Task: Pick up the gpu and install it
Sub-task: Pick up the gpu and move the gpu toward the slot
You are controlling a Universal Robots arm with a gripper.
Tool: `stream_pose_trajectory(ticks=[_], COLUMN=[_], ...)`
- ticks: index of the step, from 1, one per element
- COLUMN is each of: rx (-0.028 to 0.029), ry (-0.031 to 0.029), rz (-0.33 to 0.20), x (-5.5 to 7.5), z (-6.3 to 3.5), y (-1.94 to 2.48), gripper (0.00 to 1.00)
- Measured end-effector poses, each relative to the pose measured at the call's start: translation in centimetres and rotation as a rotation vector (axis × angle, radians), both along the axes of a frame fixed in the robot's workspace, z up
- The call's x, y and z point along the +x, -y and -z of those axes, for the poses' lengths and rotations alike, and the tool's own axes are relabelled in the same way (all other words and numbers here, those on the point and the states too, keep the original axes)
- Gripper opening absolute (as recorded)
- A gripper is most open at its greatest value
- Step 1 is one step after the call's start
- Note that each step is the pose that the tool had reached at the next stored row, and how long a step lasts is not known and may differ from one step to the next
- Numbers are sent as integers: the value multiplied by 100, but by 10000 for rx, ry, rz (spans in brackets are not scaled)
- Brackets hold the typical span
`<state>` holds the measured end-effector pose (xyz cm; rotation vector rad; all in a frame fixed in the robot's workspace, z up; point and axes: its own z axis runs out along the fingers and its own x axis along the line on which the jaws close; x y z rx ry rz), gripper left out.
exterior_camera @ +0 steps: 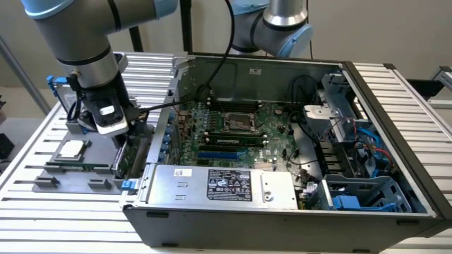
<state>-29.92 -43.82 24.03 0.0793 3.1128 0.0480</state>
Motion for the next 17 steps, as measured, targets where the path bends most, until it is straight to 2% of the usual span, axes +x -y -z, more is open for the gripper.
stream_pose_trajectory(ticks=[11,17], rx=[1,2], ry=[0,-7], rz=[-17,-266], x=[0,0], z=[3,3], y=[0,0], gripper=[0,0])
